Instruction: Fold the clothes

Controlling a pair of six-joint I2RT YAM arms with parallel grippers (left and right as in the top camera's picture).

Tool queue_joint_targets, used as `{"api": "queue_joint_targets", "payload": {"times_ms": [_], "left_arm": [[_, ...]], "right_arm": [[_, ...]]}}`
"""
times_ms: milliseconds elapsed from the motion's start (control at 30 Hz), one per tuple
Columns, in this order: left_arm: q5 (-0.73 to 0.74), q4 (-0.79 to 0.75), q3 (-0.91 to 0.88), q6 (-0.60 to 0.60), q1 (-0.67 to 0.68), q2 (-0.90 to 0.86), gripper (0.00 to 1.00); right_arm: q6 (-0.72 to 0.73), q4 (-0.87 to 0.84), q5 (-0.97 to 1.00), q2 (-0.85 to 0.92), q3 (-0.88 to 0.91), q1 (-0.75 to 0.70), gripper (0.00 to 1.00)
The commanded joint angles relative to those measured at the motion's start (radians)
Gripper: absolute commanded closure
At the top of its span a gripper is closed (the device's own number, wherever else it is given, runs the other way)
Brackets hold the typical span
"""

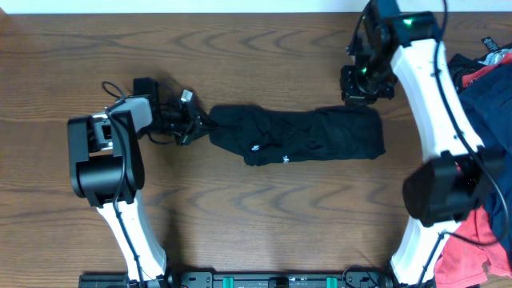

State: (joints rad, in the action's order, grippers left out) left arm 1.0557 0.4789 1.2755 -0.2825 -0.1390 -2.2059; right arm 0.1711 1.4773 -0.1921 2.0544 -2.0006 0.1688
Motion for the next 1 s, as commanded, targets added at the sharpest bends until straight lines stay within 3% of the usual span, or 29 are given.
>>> {"api": "queue_joint_targets", "payload": {"times_ms": [0, 267, 600, 967], "left_arm": [[-0.051, 0.028, -0.013, 0.042, -0.080, -0.016, 0.94], [-0.047, 0.145, -0.013, 0.145, -0.201, -0.016, 0.94], [-0.042, 0.172, -0.013, 0.144, -0.159, -0.005, 0.94], [0.009, 0.175, -0.013, 0.138, -0.158, 0.219, 0.94]], "right_arm": [[-0.008, -0.003, 0.004, 0.079, 0.008, 0.009, 0.99], [-0.008, -0.030, 0.001, 0.192, 0.008, 0.017, 0.99], [-0.004, -0.099, 0.001, 0.271, 0.008, 0.055, 0.99], [0.000, -0.110, 0.001, 0.338, 0.008, 0.045, 0.99]]}}
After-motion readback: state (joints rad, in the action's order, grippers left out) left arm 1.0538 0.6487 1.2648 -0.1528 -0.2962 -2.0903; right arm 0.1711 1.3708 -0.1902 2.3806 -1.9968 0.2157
